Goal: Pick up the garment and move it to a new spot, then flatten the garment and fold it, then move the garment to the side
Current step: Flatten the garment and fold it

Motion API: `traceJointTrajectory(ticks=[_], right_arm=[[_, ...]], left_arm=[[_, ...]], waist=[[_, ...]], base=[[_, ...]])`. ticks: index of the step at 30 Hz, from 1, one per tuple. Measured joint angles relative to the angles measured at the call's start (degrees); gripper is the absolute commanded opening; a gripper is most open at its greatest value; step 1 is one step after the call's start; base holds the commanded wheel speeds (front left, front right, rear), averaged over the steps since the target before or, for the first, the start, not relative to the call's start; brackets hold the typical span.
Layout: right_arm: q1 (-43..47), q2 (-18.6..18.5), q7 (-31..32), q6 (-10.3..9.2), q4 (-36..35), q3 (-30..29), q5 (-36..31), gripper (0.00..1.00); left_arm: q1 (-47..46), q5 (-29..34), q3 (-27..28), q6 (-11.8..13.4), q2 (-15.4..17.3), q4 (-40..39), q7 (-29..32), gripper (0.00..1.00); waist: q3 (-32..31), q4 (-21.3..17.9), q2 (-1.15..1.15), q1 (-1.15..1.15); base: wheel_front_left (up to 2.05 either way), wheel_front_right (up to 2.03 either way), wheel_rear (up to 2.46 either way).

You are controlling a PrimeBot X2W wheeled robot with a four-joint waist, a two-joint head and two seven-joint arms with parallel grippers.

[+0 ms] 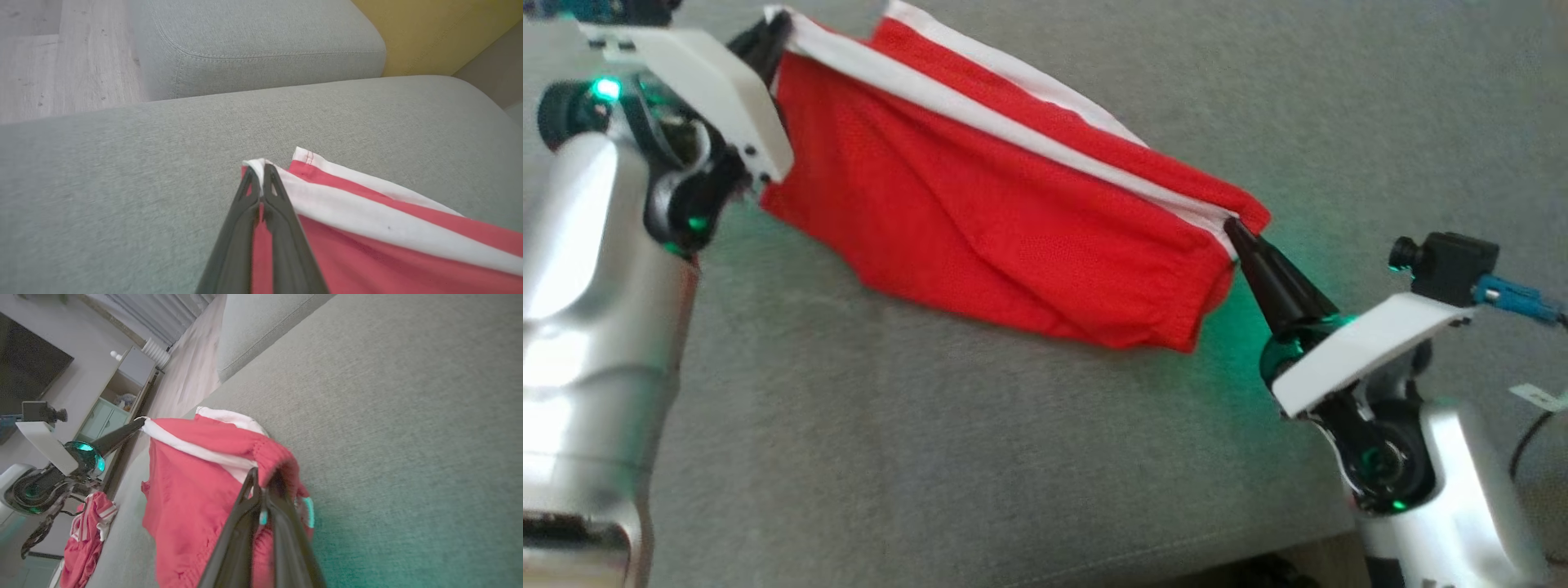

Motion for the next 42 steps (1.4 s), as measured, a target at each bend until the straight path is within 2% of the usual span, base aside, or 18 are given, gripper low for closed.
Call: traceJointTrajectory(ticks=[7,8,9,10,11,15,21,24,28,30,34,38,42], right_arm=[[-4.5,0.0,-4.7,0.0,4.8,4.4,3.5,0.0],[-5.0,0.0,-5.4,0.0,5.3,5.0,3.5,0.0],[-5.3,0.0,-6.0,0.0,5.6,5.4,3.9,0.11],[-5.7,0.0,-6.5,0.0,6.1,5.8,4.1,0.5],[-5.8,0.0,-7.1,0.0,6.4,6.1,4.1,1.0],[-5.8,0.0,-9.8,0.0,7.1,7.0,2.0,1.0],[-5.1,-0.1,-14.2,0.0,6.9,4.8,-8.4,1.0],[-2.8,-0.1,-16.3,0.0,5.2,2.0,-13.2,1.0],[1.5,-0.1,-17.9,0.0,3.0,-2.8,-18.3,1.0],[2.9,-0.1,-18.9,0.0,1.5,-4.9,-21.0,1.0],[4.0,-0.1,-19.9,0.0,-2.0,-7.1,-27.2,1.0],[4.1,-0.1,-21.8,0.0,-4.1,-8.1,-29.8,1.0],[4.5,-0.1,-22.8,0.0,-5.3,-8.5,-31.7,1.0]], left_arm=[[-5.8,-0.2,-2.2,-0.5,0.2,9.1,-1.5,0.0],[-6.2,-0.4,-2.8,-0.5,0.2,9.9,-2.1,0.14],[-6.6,-0.7,-3.5,-0.5,0.2,10.5,-2.7,0.58],[-6.8,-1.1,-3.9,-0.5,0.2,10.9,-3.3,1.0],[-6.9,-1.8,-4.7,-0.5,0.1,11.1,-3.6,1.0],[-6.9,-3.8,-6.9,-0.5,0.1,11.3,-8.1,1.0],[-5.3,-1.9,-6.5,-0.4,0.2,11.2,-23.5,1.0],[-2.0,-0.5,-6.3,1.4,0.0,9.4,-30.8,1.0],[3.9,1.9,-5.9,5.0,0.1,5.2,-39.3,1.0],[6.6,3.2,-5.8,6.9,0.1,2.1,-41.5,1.0],[13.0,6.1,-5.1,11.7,0.6,-6.0,-43.4,1.0],[20.1,9.4,-3.8,16.6,1.4,-14.5,-43.9,1.0],[27.5,12.6,-1.2,20.2,2.1,-22.8,-44.1,1.0]], waist=[[3.3,-5.1,0.0,0.0],[3.7,-5.7,0.0,-0.01],[4.1,-6.2,0.0,-0.01],[4.5,-6.6,0.0,-0.01],[4.8,-6.9,0.0,-0.01],[5.7,-6.9,0.0,0.0],[4.8,-4.5,0.0,-0.01],[3.9,-2.8,0.0,-0.02],[2.2,-0.3,0.0,-0.02],[1.3,1.1,0.0,-0.02],[-0.7,3.6,0.0,-0.03],[-2.7,5.9,0.0,-0.02],[-4.9,7.6,0.0,-0.02]], base=[[0.0,0.0,0.0],[0.0,0.0,0.0],[0.0,0.0,0.0],[0.0,0.0,0.0],[0.0,0.0,0.0],[0.0,0.0,0.0],[0.0,0.0,0.0],[0.0,0.0,0.0],[0.0,0.0,0.0],[0.0,0.0,0.0],[0.0,0.0,0.0],[0.0,0.0,0.0],[0.0,0.0,0.0]])
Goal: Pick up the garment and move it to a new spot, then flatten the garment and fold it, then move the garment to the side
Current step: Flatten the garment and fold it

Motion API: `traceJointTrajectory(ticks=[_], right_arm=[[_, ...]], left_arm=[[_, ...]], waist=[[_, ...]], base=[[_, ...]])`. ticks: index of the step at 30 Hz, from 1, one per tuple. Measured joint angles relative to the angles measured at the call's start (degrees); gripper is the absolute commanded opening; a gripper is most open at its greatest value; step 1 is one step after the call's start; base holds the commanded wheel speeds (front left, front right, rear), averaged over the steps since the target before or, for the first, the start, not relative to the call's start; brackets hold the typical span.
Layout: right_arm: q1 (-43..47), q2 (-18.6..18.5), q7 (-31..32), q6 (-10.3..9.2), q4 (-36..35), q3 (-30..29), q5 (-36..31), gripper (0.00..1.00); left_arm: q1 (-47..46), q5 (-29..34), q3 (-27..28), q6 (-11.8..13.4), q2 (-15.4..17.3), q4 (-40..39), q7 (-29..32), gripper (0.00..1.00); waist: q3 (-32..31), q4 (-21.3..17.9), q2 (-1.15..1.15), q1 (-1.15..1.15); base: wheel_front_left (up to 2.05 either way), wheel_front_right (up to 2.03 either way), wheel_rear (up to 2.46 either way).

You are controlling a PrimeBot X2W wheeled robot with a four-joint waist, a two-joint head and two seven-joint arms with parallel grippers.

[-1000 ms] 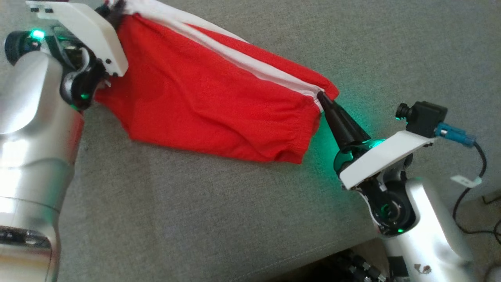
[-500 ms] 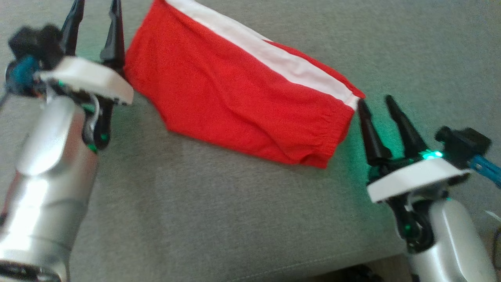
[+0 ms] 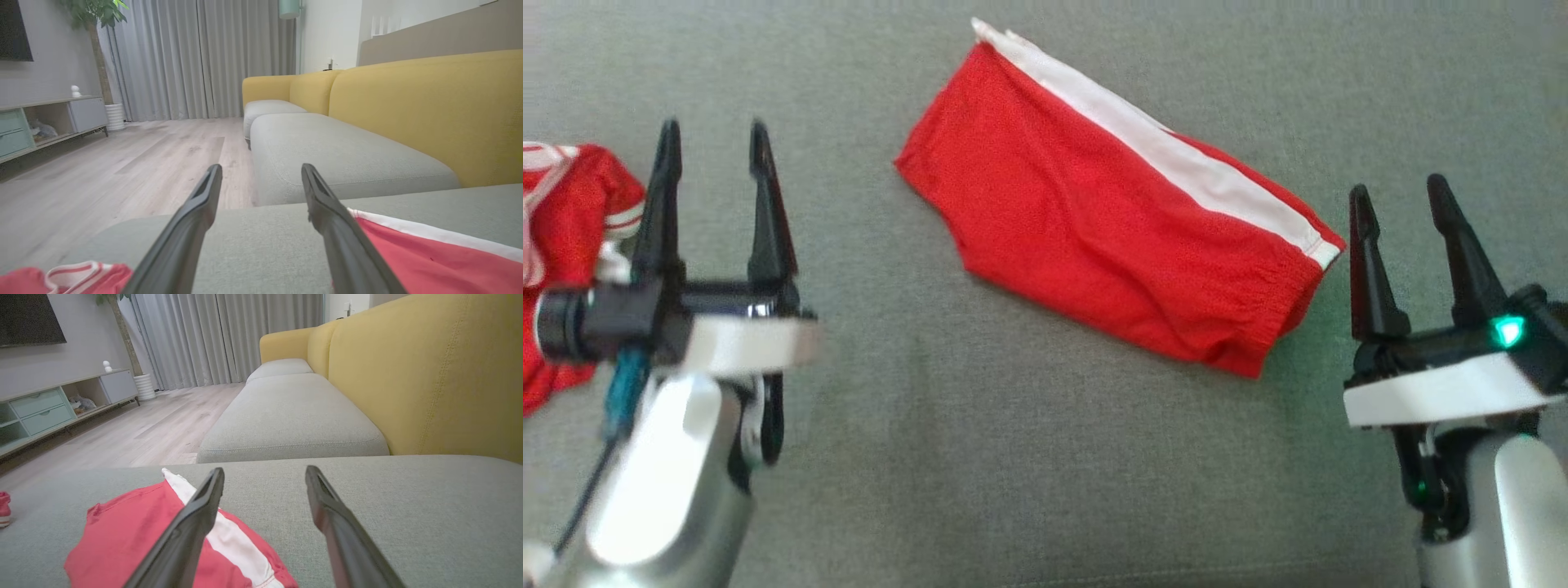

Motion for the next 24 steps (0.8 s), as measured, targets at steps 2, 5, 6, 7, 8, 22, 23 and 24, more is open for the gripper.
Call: traceJointTrajectory(ticks=[2,5,6,7,8,22,23,24], right_arm=[[1.3,0.0,0.0,0.0,-0.4,0.1,-0.7,1.0],[3.5,0.0,0.3,0.0,-0.6,0.2,-1.1,1.0],[4.2,0.0,0.5,0.0,-0.7,0.4,-1.1,1.0],[4.7,0.0,0.8,0.0,-0.8,0.6,-1.1,1.0],[5.3,0.0,0.9,0.0,-0.9,0.7,-1.1,1.0],[8.9,0.1,2.9,0.0,-1.7,0.8,0.2,1.0],[8.9,0.1,2.9,0.0,-1.7,0.8,0.3,1.0],[8.9,0.1,2.9,0.0,-1.8,0.8,0.3,1.0]], left_arm=[[3.7,0.7,0.9,1.1,0.0,-2.5,0.0,1.0],[9.1,1.2,1.7,2.3,0.1,-4.0,0.0,1.0],[10.7,1.2,1.8,2.6,0.0,-4.2,0.0,1.0],[12.2,1.1,1.7,2.7,0.0,-4.4,0.0,1.0],[13.5,1.1,1.7,2.9,0.0,-4.4,0.0,1.0],[18.0,-0.1,1.2,3.1,0.2,-3.8,1.6,1.0],[18.0,-0.3,1.2,3.1,0.2,-3.7,1.6,1.0],[18.0,-0.3,1.2,3.1,0.2,-3.7,1.6,1.0]], waist=[[-1.2,0.6,0.0,-0.01],[-2.9,1.1,0.0,0.0],[-3.5,1.2,0.0,0.0],[-4.0,1.3,0.0,-0.01],[-4.5,1.3,0.0,-0.01],[-7.4,1.0,0.0,0.01],[-7.4,1.0,0.0,0.01],[-7.4,1.0,0.0,0.01]], base=[[0.0,0.0,0.0],[0.0,0.0,0.0],[0.0,0.0,0.0],[0.0,0.0,0.0],[0.0,0.0,0.0],[0.0,0.0,0.0],[0.0,0.0,0.0],[0.0,0.0,0.0]])
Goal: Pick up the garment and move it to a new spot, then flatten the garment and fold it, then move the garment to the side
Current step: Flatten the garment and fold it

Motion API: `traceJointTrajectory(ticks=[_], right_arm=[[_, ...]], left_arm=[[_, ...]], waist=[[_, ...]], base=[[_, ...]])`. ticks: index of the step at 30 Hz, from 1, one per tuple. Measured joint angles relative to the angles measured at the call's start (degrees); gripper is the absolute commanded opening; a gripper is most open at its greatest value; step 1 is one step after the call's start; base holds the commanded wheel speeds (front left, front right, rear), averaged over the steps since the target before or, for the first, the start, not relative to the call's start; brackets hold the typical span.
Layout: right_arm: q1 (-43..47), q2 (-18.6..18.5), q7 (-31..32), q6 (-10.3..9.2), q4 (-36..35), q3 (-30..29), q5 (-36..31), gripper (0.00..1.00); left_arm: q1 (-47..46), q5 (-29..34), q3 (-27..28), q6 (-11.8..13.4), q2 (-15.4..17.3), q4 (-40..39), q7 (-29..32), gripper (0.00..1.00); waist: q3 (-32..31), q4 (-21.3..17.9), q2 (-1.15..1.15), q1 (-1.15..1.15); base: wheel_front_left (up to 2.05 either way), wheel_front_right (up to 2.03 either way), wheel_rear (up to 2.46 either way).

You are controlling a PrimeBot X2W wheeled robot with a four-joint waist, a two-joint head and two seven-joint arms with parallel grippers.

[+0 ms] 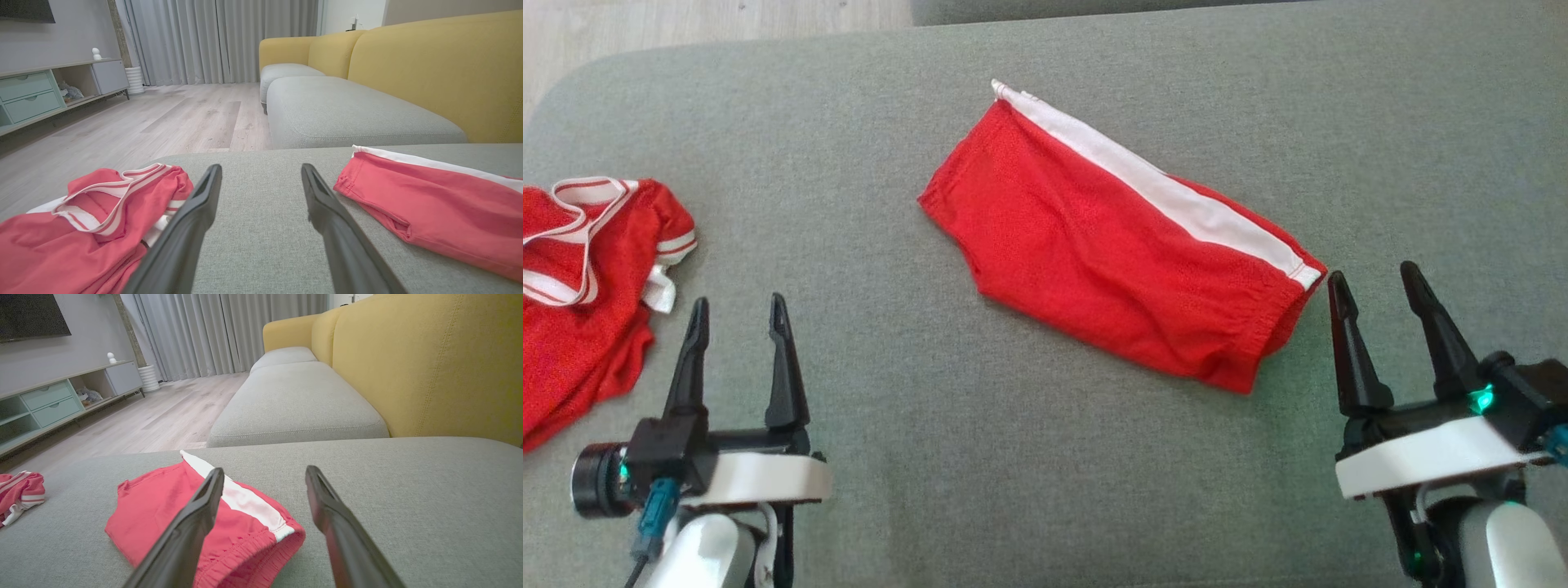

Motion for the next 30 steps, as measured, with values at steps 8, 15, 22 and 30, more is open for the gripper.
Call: traceJointTrajectory(ticks=[8,15,22,30], right_arm=[[-0.1,0.0,0.0,0.0,-0.9,-0.2,0.4,1.0],[-1.8,0.0,0.7,0.0,-2.0,-0.5,0.4,1.0],[-4.4,0.0,0.7,0.0,-2.2,0.2,0.5,1.0],[-5.1,0.0,-0.1,0.0,-0.9,0.6,1.6,1.0]], left_arm=[[-1.3,-0.9,-2.4,-2.8,0.1,0.7,2.7,1.0],[-20.2,-2.1,-9.3,-12.1,-0.7,6.0,15.0,1.0],[-34.6,-3.9,-14.1,-19.2,-4.7,18.4,27.0,1.0],[-44.0,-3.8,-16.6,-21.8,-5.9,34.7,33.2,1.0]], waist=[[1.3,0.3,0.0,0.0],[5.6,0.2,0.0,0.01],[9.8,-1.3,0.0,0.02],[12.5,-4.2,0.0,0.01]], base=[[0.0,0.0,0.0],[0.0,0.0,0.0],[0.0,0.0,0.0],[0.0,0.0,0.0]])
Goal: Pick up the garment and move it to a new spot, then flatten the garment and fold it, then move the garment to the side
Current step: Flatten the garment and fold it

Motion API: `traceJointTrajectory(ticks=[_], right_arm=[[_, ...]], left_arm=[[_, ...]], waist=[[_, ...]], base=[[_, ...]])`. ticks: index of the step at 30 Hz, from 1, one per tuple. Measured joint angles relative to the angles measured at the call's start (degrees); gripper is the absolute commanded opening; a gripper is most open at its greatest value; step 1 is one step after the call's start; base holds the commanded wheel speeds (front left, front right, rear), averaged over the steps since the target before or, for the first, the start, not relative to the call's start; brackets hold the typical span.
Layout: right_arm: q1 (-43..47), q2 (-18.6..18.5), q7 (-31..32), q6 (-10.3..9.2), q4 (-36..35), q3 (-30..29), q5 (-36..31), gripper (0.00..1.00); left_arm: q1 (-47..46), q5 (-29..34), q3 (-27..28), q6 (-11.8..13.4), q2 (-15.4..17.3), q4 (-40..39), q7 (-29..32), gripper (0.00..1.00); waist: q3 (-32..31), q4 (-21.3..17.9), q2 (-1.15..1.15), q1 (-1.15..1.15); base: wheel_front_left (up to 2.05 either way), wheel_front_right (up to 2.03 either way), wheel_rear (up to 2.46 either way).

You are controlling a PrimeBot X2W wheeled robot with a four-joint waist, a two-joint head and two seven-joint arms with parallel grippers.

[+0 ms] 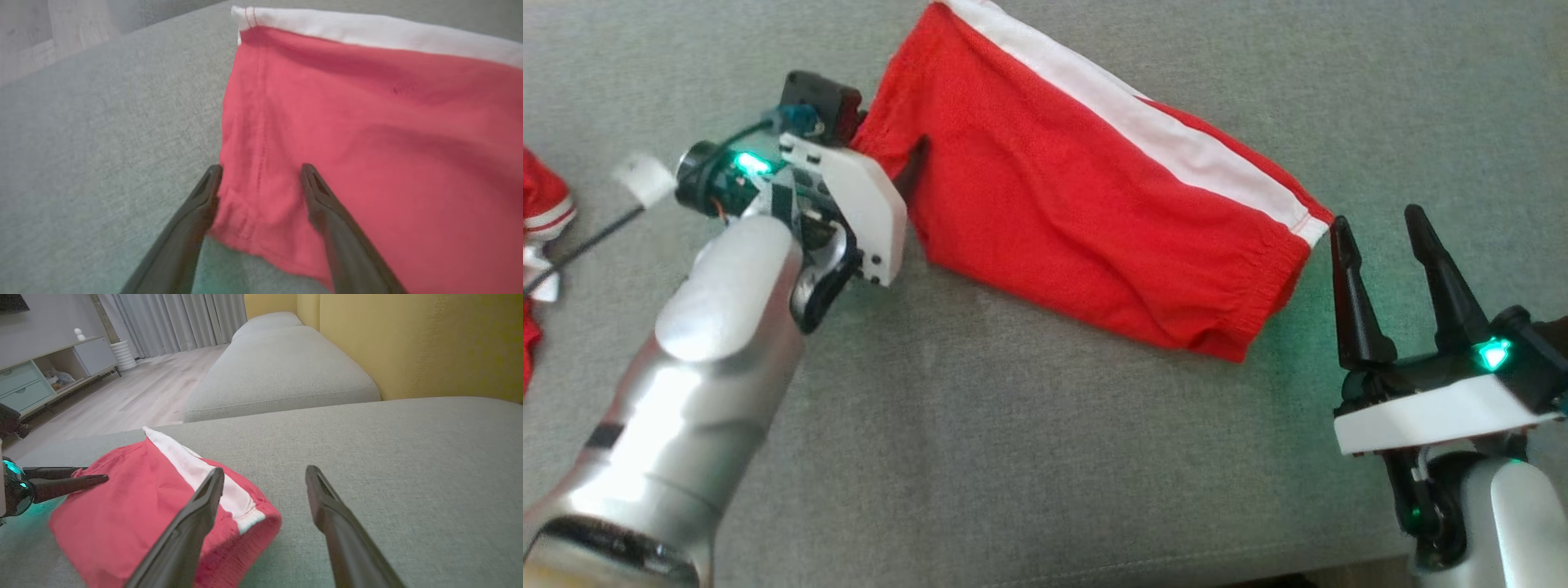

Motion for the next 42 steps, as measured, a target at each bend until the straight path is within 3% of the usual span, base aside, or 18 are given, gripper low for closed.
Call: traceJointTrajectory(ticks=[8,9,10,11,18,23,27,35,36,37,42], right_arm=[[0.0,0.0,0.0,0.0,0.7,0.0,0.8,1.0],[0.0,0.0,0.0,0.0,0.8,0.0,0.8,1.0],[-0.1,0.0,0.0,0.0,0.9,0.0,0.8,1.0],[-0.1,0.0,0.0,0.0,0.9,0.0,0.9,1.0],[0.0,0.0,0.0,0.0,1.6,-0.1,0.9,1.0],[0.5,0.0,0.0,0.0,2.1,-0.6,1.5,1.0],[2.0,0.0,0.3,0.0,2.1,-1.1,1.8,1.0],[6.4,0.0,2.1,0.0,2.4,-1.3,1.8,1.0],[6.6,0.0,2.2,0.0,2.3,-1.4,1.8,1.0],[6.8,0.0,2.6,0.0,2.1,-1.4,1.8,1.0],[7.6,0.0,4.1,0.0,1.1,-1.3,1.4,1.0]], left_arm=[[-7.1,-0.6,-5.2,-1.8,-2.4,7.6,9.9,1.0],[-7.3,-0.7,-5.9,-1.9,-2.5,7.7,10.5,0.67],[-7.4,-1.4,-6.5,-1.9,-2.7,7.8,10.6,0.11],[-7.4,-1.7,-7.5,-2.0,-2.8,7.8,10.6,0.0],[-4.3,-2.7,-8.5,-1.8,-2.5,7.8,2.8,0.0],[1.8,-4.8,-6.7,0.8,-1.6,4.4,-2.2,0.0],[10.1,-6.8,-4.9,4.3,0.2,-2.4,-5.1,0.0],[28.9,-10.9,-1.3,13.2,6.0,-20.4,-5.6,0.02],[30.9,-11.2,-1.2,14.3,6.3,-22.1,-5.7,0.59],[32.7,-11.3,-1.1,14.9,6.5,-23.5,-5.6,1.0],[38.9,-11.4,0.7,18.4,6.5,-29.1,-12.5,1.0]], waist=[[-0.3,-0.6,0.0,-0.02],[-0.4,-0.6,0.0,-0.02],[-0.4,-0.5,0.0,-0.02],[-0.6,-0.5,0.0,-0.02],[-2.1,0.0,0.0,-0.01],[-4.0,0.8,0.0,-0.01],[-6.3,1.9,0.0,-0.01],[-11.0,3.8,0.0,-0.02],[-11.4,3.9,0.0,-0.02],[-11.8,4.0,0.0,-0.02],[-13.0,4.2,0.0,-0.02]], base=[[0.0,0.0,0.0],[0.0,0.0,0.0],[0.0,0.0,0.0],[0.0,0.0,0.0],[0.0,0.0,0.0],[0.0,0.0,0.0],[0.0,0.0,0.0],[0.0,0.0,0.0],[0.0,0.0,0.0],[0.0,0.0,0.0],[0.0,0.0,0.0]])
